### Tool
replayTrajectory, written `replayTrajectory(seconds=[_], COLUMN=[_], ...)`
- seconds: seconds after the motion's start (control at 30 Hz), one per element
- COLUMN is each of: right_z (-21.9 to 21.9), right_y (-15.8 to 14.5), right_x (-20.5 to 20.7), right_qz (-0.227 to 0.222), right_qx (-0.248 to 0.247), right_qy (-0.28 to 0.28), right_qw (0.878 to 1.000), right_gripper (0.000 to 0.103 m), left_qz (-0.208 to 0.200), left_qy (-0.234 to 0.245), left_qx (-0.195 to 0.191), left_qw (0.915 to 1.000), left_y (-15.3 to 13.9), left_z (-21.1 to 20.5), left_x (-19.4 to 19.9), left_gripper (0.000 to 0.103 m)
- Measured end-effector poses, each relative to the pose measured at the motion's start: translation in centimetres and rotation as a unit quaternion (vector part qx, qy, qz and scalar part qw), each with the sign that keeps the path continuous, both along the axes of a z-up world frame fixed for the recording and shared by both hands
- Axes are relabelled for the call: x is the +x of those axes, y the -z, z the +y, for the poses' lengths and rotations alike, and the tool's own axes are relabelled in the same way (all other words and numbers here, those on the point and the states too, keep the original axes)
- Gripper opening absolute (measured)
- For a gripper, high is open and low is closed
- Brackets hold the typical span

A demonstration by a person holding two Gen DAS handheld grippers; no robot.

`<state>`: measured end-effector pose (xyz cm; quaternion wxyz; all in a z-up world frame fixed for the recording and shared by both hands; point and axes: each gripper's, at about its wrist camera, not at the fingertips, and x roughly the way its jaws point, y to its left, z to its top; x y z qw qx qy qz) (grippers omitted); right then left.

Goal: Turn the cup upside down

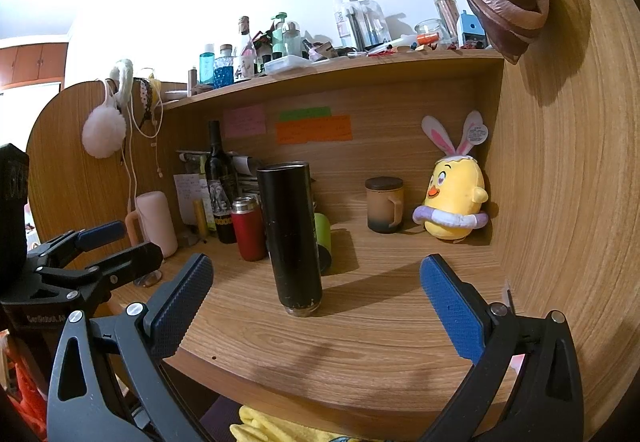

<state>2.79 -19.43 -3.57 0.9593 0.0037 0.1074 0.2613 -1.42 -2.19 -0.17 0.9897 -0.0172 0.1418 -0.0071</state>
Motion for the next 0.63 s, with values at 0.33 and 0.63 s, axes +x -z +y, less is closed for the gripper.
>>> replayTrajectory(seconds=[0.33,0.63], right_z=[-0.07,-0.03], right_y=[-0.10,-0.11], right_x=[-0.03,-0.05], right_qz=[0.000,0.000], right_qx=[0.000,0.001], right_qy=[0.000,0.001], right_qw=[1.000,1.000], right_gripper=[0.103,0.103], left_qz=[0.005,0.011], left_qy=[0.009,0.017], left_qx=[-0.001,-0.007], left_qw=[0.9999,0.9998], left_y=[0.14,0.19], left_z=[-0.05,0.11], left_x=[0.07,0.28], left_gripper=[0.103,0.103])
